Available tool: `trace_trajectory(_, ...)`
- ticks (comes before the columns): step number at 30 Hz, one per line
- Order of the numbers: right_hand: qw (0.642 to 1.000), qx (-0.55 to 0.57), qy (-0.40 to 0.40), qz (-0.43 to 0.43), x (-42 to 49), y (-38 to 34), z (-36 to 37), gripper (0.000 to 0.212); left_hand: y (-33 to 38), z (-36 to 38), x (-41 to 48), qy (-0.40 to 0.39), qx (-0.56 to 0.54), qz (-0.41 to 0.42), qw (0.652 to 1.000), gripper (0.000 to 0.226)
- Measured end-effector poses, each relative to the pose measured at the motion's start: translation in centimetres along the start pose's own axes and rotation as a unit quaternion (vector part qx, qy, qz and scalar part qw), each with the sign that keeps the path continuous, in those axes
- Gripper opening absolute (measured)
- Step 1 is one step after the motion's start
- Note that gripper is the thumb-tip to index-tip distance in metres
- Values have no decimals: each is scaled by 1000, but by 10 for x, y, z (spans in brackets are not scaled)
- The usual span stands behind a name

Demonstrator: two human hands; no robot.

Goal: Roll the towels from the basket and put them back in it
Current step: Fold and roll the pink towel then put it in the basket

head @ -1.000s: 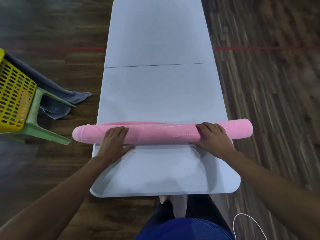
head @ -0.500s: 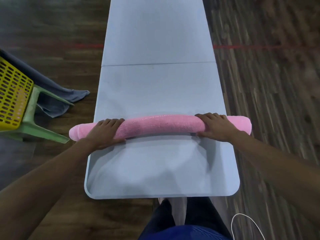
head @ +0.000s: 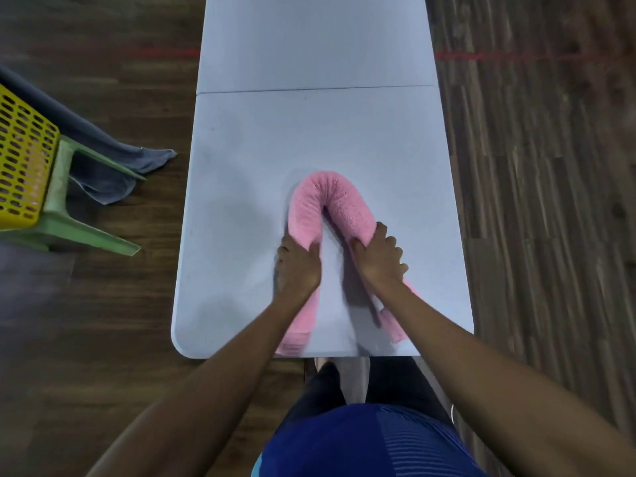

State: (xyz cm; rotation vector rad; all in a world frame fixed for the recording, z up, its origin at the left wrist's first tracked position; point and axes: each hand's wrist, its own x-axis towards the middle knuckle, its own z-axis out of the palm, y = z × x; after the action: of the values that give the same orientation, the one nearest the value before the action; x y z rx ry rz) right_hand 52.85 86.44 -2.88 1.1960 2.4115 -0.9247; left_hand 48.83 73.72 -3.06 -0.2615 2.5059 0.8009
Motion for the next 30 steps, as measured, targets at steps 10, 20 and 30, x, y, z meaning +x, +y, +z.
trace_trajectory(10, 983, 171, 5, 69, -22, -22, 18, 71, 4, 15, -24, -15, -165, -27, 986, 56)
trace_trajectory(20, 999, -32, 20, -11, -48, -31, 46, 143, -67, -30, 4, 37, -119, 97, 987, 32)
trace_trajectory(30, 989, -125, 46, -71, -28, -32, 49, 129, -141, -37, 24, 76, 231, 177, 954, 66)
